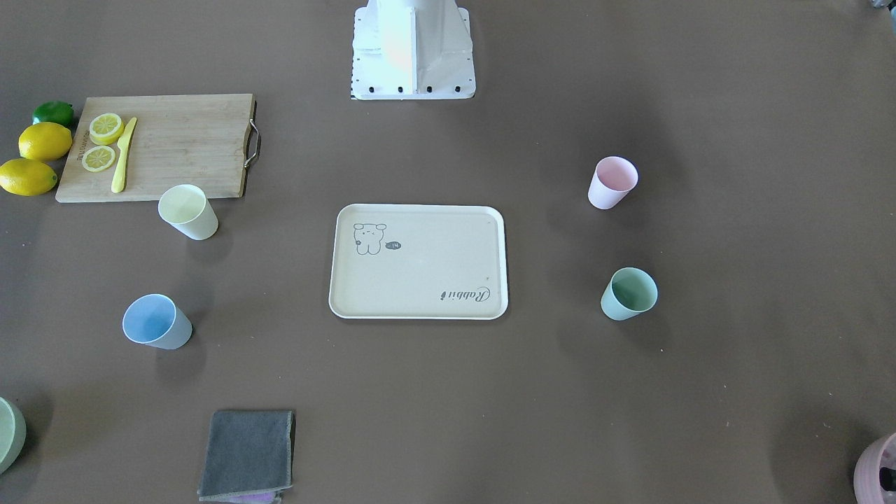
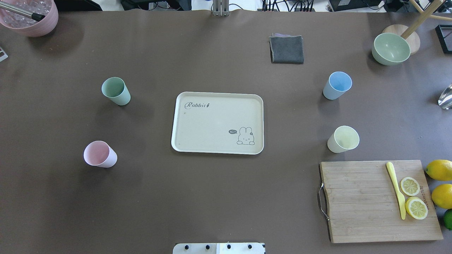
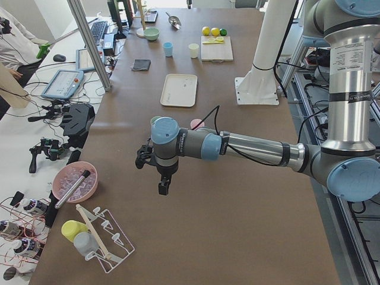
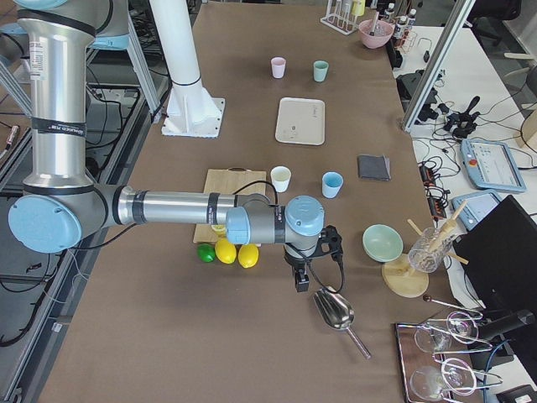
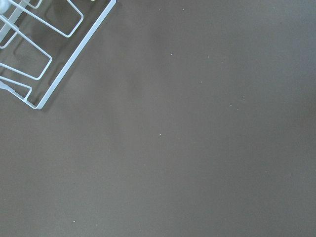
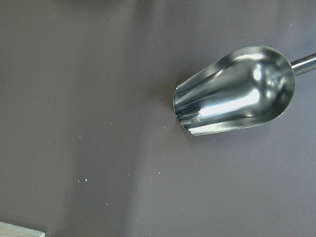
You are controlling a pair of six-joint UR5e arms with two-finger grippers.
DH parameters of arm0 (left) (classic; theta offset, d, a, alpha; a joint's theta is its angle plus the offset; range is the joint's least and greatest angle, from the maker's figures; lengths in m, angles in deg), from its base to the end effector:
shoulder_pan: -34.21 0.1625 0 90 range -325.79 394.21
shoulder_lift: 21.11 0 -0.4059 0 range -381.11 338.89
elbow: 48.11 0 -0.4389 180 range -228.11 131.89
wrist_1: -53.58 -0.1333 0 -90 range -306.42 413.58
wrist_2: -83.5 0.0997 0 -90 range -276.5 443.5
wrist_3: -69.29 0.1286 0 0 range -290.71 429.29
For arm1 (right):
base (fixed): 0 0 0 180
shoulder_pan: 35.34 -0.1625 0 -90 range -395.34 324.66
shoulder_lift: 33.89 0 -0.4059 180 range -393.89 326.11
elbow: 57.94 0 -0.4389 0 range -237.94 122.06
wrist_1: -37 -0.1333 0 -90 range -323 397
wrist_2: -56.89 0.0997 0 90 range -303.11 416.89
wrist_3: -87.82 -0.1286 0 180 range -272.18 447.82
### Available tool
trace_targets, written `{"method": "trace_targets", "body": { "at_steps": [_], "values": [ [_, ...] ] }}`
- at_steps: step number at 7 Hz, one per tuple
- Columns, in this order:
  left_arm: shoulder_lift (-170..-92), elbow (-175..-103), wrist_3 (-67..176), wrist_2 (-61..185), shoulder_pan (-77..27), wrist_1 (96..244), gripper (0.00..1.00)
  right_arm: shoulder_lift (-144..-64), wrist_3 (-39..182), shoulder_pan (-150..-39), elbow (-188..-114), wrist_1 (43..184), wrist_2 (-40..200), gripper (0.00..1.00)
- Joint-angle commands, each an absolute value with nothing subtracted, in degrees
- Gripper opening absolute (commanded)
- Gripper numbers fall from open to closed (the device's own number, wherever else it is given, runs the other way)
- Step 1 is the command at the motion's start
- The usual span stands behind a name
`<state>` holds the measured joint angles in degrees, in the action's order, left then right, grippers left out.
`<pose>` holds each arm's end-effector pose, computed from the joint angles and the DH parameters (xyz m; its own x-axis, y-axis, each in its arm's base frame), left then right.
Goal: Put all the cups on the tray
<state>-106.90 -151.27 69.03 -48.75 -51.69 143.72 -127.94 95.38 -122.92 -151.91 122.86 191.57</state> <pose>-0.0097 -0.5193 0.5773 0.7310 0.1544 -0.6646 -0.0673 0.9856 0.1550 0.0210 -0.5175 0.6522 0.6966 -0.2102 0.6860 0.1349 0.9774 0.1625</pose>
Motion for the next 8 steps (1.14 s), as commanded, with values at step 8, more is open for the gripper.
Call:
{"method": "trace_targets", "body": {
  "at_steps": [8],
  "values": [
    [-105.3,-155.2,68.6,-49.2,-51.9,144.5,0.98,-128.3,96.1,-122.9,-153.0,121.9,192.4,1.00]
  ]
}}
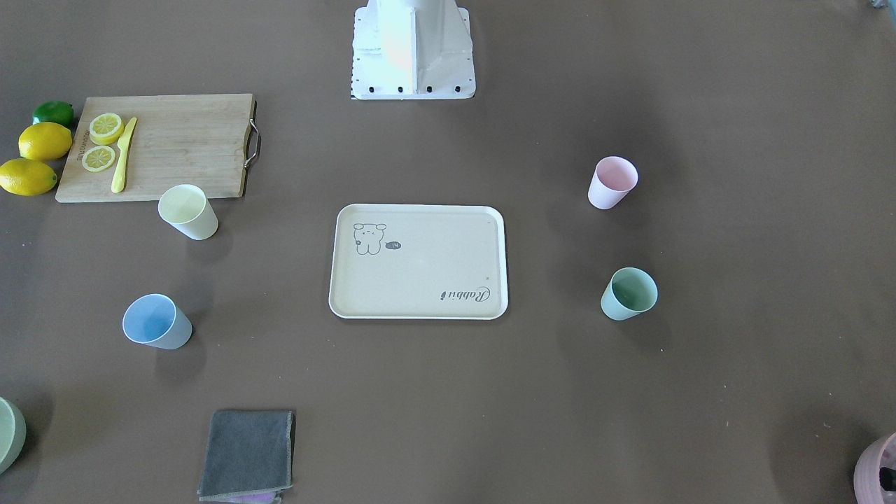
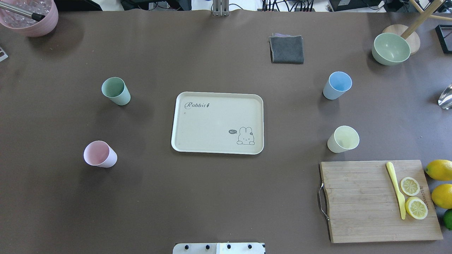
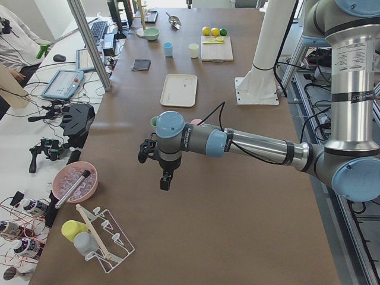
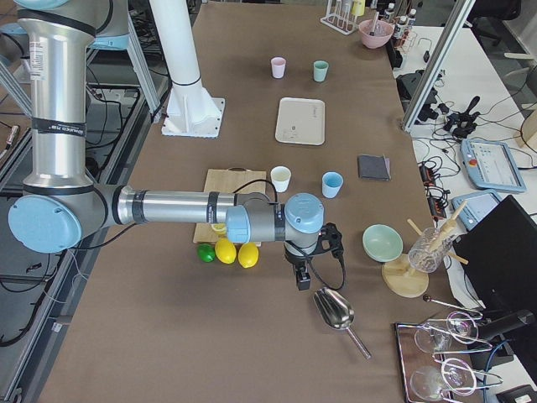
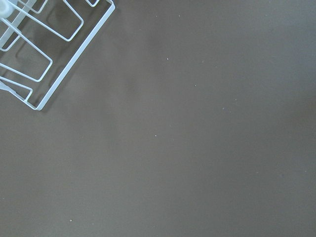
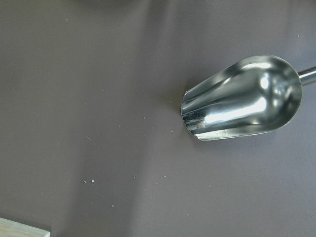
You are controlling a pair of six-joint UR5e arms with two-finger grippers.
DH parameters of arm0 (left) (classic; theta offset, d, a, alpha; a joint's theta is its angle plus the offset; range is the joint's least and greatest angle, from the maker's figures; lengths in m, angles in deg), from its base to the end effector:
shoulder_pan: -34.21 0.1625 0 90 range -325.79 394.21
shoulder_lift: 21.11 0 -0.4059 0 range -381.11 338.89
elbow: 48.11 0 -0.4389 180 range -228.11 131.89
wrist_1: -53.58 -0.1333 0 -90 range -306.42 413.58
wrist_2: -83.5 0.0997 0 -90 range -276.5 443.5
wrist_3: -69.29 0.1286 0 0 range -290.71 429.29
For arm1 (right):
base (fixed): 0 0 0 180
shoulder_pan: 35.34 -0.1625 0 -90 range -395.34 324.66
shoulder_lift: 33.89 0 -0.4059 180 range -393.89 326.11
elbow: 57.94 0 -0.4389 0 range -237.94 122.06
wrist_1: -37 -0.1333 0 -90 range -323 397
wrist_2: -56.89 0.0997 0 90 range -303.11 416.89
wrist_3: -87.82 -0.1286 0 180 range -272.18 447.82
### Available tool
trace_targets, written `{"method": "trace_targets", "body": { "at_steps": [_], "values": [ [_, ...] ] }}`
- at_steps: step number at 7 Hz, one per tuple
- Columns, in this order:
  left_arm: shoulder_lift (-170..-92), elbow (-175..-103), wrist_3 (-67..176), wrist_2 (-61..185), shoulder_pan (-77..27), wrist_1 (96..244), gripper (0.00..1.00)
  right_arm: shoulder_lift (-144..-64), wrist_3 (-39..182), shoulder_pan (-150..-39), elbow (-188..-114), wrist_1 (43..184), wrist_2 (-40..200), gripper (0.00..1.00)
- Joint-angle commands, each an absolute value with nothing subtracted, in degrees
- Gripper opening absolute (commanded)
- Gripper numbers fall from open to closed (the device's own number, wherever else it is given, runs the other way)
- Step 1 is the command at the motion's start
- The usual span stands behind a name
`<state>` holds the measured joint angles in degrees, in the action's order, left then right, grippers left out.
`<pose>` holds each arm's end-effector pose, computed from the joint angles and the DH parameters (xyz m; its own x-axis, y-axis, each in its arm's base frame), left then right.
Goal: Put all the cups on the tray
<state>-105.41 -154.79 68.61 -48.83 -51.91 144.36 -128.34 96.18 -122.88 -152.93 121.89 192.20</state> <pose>-0.0123 -0.5095 0.5556 0.7290 0.1754 -0.6616 -0.0576 0.9789 0.1960 0.0197 -0.5168 0.6432 0.6860 -0.2436 0.6856 0.1440 0.9691 0.2003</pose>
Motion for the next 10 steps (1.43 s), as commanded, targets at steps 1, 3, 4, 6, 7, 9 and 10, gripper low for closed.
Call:
{"method": "trace_targets", "body": {
  "at_steps": [1,3,4,6,7,9,10],
  "values": [
    [-105.6,-154.6,68.8,-49.1,-51.8,144.5,0.98,-128.2,96.0,-122.9,-152.7,121.9,192.0,1.00],
    [-105.7,-155.6,68.7,-49.1,-51.7,144.5,0.98,-128.5,96.0,-122.9,-152.9,121.2,192.1,1.00],
    [-105.6,-155.9,68.9,-49.2,-51.8,144.6,0.98,-127.8,95.5,-122.6,-152.7,120.6,192.0,1.00],
    [-105.7,-157.7,68.1,-49.5,-51.5,144.8,0.98,-128.0,95.1,-122.1,-153.1,115.9,192.5,1.00],
    [-106.5,-159.1,60.7,-52.5,-49.8,145.2,0.98,-127.9,95.2,-122.0,-153.3,114.4,193.5,1.00],
    [-106.6,-165.6,45.6,-52.4,-39.4,148.4,0.98,-128.1,94.7,-119.7,-155.8,113.1,195.8,1.00],
    [-106.4,-165.4,39.6,-51.7,-36.0,153.8,0.98,-128.2,91.9,-118.2,-157.9,113.0,195.9,1.00]
  ]
}}
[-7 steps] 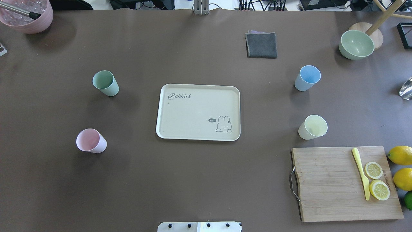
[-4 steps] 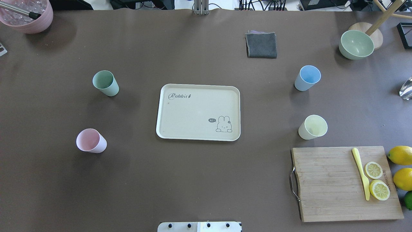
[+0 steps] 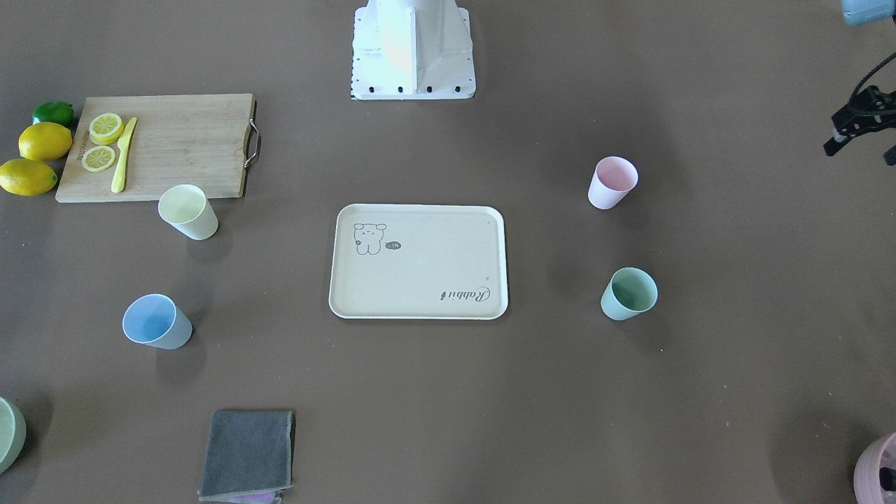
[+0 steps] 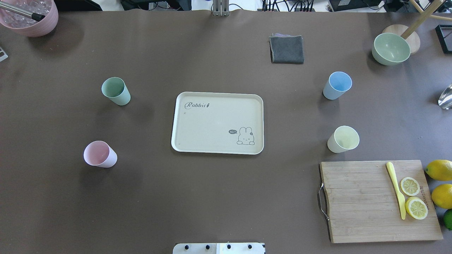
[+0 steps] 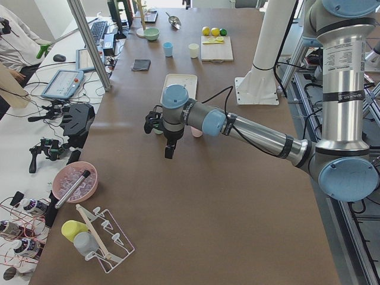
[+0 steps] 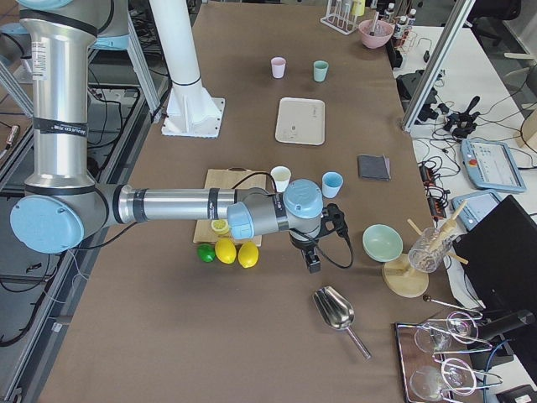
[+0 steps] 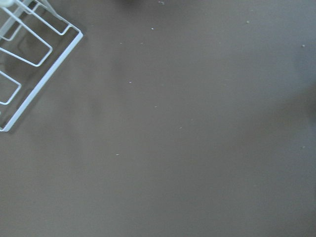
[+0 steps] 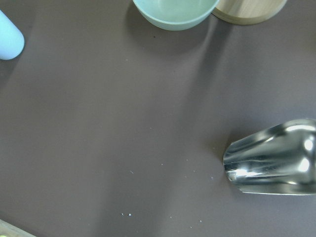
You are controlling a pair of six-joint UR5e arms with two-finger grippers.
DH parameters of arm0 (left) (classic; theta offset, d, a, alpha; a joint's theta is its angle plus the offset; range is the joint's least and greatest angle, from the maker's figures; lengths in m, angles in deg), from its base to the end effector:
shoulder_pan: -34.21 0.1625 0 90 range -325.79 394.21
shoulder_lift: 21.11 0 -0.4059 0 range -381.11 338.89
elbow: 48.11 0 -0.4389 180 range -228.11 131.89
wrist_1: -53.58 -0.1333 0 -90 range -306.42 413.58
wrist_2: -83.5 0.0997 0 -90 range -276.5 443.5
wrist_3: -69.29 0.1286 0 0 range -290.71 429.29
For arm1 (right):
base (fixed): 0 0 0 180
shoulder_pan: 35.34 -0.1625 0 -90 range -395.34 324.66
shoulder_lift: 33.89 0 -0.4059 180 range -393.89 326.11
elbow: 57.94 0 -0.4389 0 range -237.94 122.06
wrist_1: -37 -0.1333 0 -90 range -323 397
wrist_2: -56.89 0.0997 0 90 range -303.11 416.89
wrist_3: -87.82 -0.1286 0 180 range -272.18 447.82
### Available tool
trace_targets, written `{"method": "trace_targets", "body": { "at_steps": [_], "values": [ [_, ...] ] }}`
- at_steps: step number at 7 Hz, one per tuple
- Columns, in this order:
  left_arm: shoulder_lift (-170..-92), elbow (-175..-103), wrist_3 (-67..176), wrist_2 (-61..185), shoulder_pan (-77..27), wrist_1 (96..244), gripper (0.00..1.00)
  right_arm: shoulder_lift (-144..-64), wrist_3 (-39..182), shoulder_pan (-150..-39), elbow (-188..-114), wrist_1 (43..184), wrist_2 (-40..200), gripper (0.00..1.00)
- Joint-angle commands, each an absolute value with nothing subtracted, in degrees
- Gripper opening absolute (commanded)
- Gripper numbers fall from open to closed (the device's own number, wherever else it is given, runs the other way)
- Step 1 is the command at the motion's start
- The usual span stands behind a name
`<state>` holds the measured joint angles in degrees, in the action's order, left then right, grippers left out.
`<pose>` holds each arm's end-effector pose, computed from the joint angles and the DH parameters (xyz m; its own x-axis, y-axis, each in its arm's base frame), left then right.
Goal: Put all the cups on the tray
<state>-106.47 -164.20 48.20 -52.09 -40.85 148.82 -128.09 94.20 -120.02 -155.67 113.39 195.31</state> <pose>0.0902 -0.4988 0.4422 0.6365 0.1469 -0.7571 -0.0014 0.9819 0.1894 -0.0121 -0.5299 0.5925 0.6266 -0.3850 0.6776 0.1592 0.9143 0.3723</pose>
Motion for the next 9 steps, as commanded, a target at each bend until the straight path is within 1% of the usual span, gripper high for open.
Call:
{"method": "trace_targets", "body": {
  "at_steps": [1,2,3,4,5,6,7,9],
  "values": [
    [-106.6,-165.4,31.8,-47.3,-31.3,158.1,0.98,-128.1,90.0,-116.7,-159.6,113.1,195.8,1.00],
    [-108.5,-165.4,20.4,-41.4,-23.2,160.9,0.98,-128.0,85.6,-114.4,-161.1,113.1,195.7,1.00],
    [-111.7,-165.3,12.2,-37.9,-17.3,161.0,0.97,-127.7,80.4,-112.4,-161.8,113.0,195.8,1.00],
    [-113.6,-165.2,6.9,-35.4,-12.9,161.0,0.97,-127.3,75.5,-109.5,-163.1,113.0,195.7,0.99],
    [-113.8,-164.9,5.9,-32.5,-9.4,161.0,0.97,-127.2,71.6,-106.7,-164.5,112.9,195.5,0.98],
    [-113.7,-164.5,6.3,-31.9,-8.9,161.0,0.95,-127.1,70.8,-105.6,-165.3,112.9,195.7,0.98],
    [-113.4,-163.9,6.4,-31.8,-8.5,161.0,0.95,-126.5,65.4,-102.8,-166.1,112.9,195.2,0.95],
    [-113.2,-163.6,6.4,-31.8,-7.9,161.0,0.95,-123.4,56.9,-97.3,-165.2,113.0,194.8,0.93]
  ]
}}
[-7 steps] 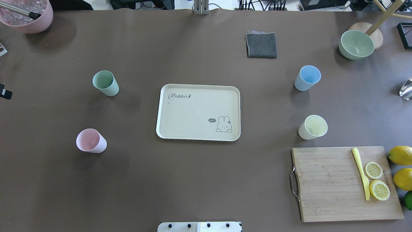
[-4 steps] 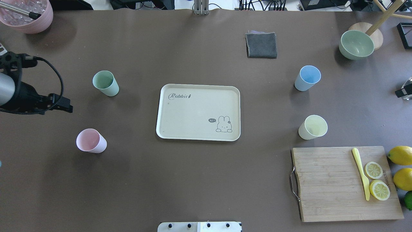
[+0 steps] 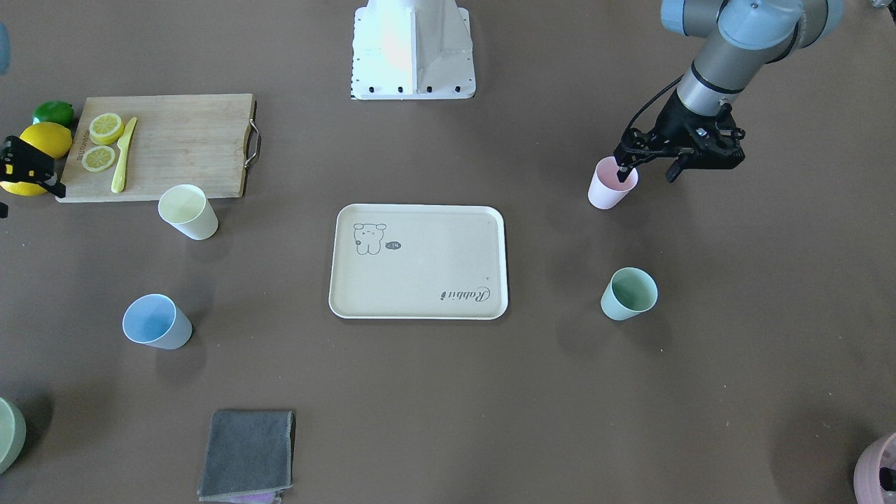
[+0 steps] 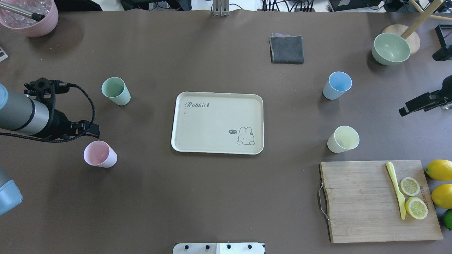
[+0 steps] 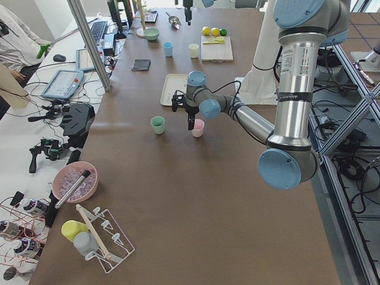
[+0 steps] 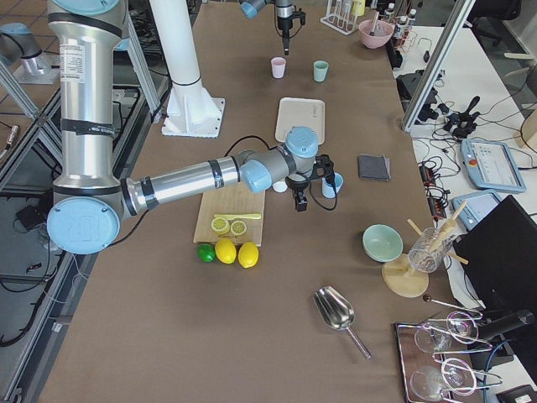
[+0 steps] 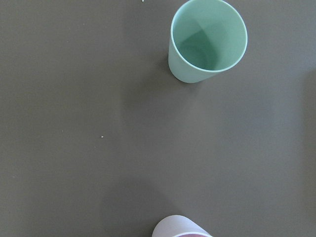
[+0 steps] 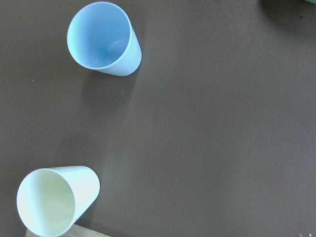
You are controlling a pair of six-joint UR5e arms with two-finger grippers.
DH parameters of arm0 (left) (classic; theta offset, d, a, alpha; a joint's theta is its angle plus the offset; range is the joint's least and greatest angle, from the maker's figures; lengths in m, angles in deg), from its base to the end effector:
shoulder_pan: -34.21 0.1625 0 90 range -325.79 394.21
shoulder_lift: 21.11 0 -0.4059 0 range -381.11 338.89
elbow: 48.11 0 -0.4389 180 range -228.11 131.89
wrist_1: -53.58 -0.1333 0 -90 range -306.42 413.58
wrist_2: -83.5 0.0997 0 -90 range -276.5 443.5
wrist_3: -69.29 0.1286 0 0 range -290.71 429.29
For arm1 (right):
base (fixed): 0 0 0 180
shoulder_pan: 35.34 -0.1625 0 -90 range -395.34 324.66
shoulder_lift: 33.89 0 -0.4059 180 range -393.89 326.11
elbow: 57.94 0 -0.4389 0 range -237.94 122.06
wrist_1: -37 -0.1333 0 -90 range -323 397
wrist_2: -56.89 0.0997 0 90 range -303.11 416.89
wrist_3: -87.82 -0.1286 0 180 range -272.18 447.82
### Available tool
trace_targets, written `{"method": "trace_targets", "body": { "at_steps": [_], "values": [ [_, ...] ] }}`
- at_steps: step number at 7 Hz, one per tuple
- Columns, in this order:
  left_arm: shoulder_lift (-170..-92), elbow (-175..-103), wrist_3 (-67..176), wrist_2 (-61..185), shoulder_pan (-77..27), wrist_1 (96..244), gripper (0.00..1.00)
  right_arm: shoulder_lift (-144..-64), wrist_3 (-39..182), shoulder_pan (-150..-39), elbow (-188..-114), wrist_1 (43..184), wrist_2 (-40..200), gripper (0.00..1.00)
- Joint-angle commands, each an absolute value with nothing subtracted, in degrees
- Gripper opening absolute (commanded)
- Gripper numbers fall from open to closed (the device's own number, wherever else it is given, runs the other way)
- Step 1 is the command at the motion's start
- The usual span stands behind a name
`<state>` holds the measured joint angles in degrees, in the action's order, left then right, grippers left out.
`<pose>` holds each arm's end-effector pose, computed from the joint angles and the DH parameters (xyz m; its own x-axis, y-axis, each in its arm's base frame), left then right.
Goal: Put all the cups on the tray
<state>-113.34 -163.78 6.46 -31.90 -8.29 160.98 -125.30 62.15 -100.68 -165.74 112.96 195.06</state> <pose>0.3574 -0.4335 0.3736 0.6374 -0.0246 -0.7701 0.1062 0.9928 0.0562 -0.1914 -0.5068 0.4679 0.5602 -0.2205 0.7985 0.1299 0.9754 0.1782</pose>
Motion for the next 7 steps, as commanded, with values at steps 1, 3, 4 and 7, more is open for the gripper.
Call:
{"method": "trace_targets", "body": {
  "at_steps": [1,3,4,7],
  "values": [
    [-113.2,-163.6,6.4,-31.8,-7.9,161.0,0.95,-121.8,51.3,-94.6,-164.6,112.9,194.7,0.93],
    [-113.3,-163.6,6.4,-31.8,-7.9,160.9,0.95,-119.3,47.2,-89.2,-163.3,112.9,191.2,0.88],
    [-113.4,-163.6,6.3,-31.8,-7.9,160.9,0.96,-118.6,47.1,-88.5,-161.4,112.8,189.7,0.83],
    [-113.3,-162.9,6.1,-31.8,-7.4,160.8,0.96,-117.0,47.0,-85.7,-158.0,111.7,189.2,0.51]
  ]
}}
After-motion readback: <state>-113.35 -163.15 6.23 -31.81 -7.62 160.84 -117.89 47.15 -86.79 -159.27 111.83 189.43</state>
